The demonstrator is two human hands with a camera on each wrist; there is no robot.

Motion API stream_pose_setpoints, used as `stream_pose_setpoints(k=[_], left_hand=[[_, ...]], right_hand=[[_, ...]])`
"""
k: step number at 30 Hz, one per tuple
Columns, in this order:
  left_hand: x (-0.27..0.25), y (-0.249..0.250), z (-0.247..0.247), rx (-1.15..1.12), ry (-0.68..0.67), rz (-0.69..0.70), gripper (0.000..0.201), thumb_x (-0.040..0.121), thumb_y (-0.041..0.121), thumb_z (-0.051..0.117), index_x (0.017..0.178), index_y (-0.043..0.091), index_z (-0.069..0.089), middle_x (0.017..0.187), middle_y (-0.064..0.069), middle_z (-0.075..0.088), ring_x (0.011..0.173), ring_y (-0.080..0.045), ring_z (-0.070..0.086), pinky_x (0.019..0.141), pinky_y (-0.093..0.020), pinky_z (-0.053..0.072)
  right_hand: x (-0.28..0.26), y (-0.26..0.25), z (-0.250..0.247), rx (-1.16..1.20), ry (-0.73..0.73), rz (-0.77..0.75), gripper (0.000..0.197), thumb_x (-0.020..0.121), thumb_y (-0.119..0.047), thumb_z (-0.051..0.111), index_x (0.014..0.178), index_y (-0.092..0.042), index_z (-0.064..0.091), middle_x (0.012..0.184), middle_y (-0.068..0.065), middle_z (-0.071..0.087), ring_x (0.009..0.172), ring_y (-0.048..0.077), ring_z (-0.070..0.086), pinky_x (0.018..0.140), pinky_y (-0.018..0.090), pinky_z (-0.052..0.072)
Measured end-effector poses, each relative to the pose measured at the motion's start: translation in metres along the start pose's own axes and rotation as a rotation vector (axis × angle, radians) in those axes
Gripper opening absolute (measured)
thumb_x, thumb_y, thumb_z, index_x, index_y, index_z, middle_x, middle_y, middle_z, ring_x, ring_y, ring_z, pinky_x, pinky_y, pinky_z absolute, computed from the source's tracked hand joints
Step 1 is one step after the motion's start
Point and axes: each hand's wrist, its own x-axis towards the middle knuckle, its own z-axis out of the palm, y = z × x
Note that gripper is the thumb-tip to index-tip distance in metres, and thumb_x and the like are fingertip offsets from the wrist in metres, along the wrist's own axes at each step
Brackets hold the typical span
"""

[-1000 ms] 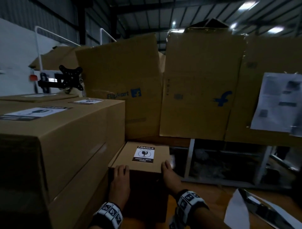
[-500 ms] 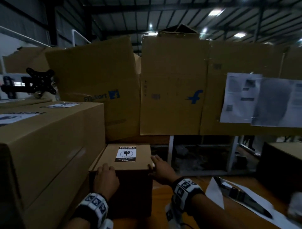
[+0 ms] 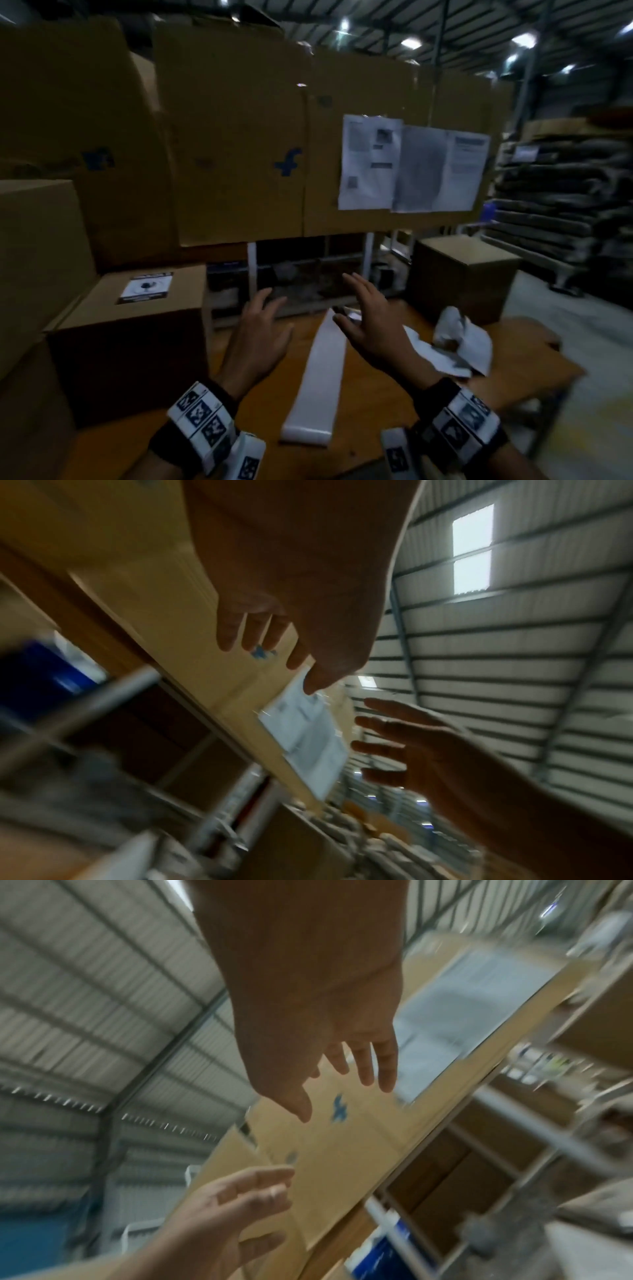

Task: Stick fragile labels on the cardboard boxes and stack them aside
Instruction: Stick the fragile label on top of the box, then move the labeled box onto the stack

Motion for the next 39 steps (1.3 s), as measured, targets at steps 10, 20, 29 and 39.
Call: stream_pose_setpoints(k=[10,20,29,39], left_hand=[[-0.083,0.149,0.131,-0.306,-0.069,0.161,0.042,0.087,0.027,0.064,0.127,0.015,0.060,0.138,-0.005,0.047,0.128,-0.013,0.042,0.103,-0.010,0.027],[-0.089,0.181,0.242,-0.394,-0.281,0.045,0.042,0.089,0.015,0.068,0.130,0.017,0.059,0.142,-0.003,0.043,0.129,-0.014,0.042,0.100,-0.041,0.048],[0.049,0.201,0.340,-0.471,-0.152,0.058,0.036,0.090,0.017,0.067,0.125,0.015,0.061,0.135,-0.001,0.047,0.124,-0.016,0.048,0.096,-0.045,0.051],[0.239,0.231,0.430,-0.520,-0.114,-0.016,0.033,0.095,0.022,0.061,0.126,0.014,0.058,0.123,0.001,0.048,0.109,-0.014,0.054,0.090,-0.031,0.051]], right_hand=[[-0.199,0.108,-0.061,0.106,0.266,0.259,0.058,0.089,-0.048,0.054,0.139,-0.019,0.050,0.142,0.001,0.051,0.122,0.021,0.055,0.088,0.048,0.054],[-0.251,0.197,-0.074,0.133,0.281,0.499,0.050,0.090,-0.032,0.063,0.138,-0.022,0.050,0.129,-0.015,0.048,0.115,0.013,0.056,0.089,0.043,0.054],[-0.151,0.334,-0.099,0.040,0.291,0.500,0.052,0.089,-0.025,0.069,0.137,-0.018,0.051,0.128,0.002,0.057,0.105,0.016,0.059,0.082,0.045,0.056],[-0.020,0.473,-0.159,-0.043,0.289,0.453,0.054,0.089,-0.029,0.069,0.139,-0.017,0.050,0.131,0.007,0.057,0.104,0.020,0.061,0.081,0.045,0.056]])
